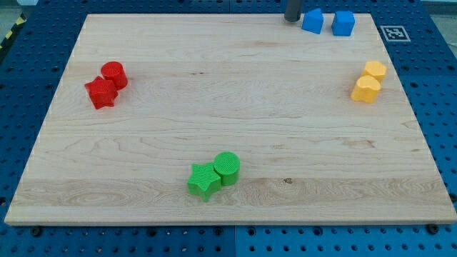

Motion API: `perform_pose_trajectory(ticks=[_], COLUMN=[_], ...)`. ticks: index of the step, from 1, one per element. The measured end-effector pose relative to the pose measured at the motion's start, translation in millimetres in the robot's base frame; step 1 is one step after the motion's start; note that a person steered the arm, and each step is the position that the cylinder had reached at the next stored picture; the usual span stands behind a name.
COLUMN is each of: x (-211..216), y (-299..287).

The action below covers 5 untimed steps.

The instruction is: Move the blue triangle to the bottom left of the blue cube

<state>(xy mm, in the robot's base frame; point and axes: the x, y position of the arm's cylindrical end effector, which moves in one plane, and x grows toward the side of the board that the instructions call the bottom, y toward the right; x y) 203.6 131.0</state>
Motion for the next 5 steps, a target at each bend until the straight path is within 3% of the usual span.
perform_pose_trajectory(ticks=[3,5], x=[16.8,28.6], y=[38.3,6.0])
